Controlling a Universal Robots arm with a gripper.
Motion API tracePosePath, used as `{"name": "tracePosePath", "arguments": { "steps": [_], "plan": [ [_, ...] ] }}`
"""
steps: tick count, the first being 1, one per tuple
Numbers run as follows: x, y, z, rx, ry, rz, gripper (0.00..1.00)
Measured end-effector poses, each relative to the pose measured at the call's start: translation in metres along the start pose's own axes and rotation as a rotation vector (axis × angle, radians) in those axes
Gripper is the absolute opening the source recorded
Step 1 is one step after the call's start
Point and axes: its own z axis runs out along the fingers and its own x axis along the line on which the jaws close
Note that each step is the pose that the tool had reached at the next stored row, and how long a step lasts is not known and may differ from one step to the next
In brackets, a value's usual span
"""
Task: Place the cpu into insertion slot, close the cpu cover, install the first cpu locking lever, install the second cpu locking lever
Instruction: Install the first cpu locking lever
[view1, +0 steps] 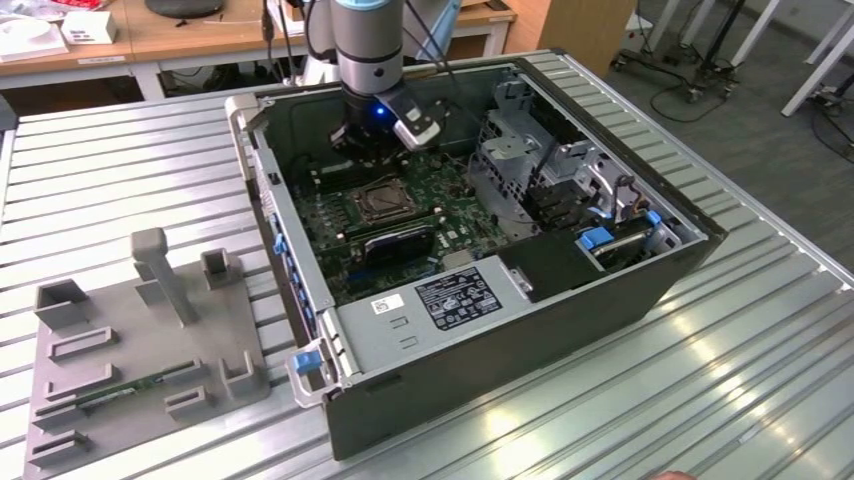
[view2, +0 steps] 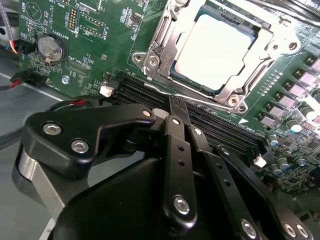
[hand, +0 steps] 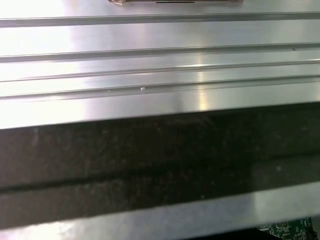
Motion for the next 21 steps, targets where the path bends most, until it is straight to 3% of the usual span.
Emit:
{"name": "tracePosePath", "arguments": {
  "steps": [21],
  "plan": [
    [-0.0057,-0.0007,0.0048,0.0001,0.0000,0.000,0.11]
  ]
}}
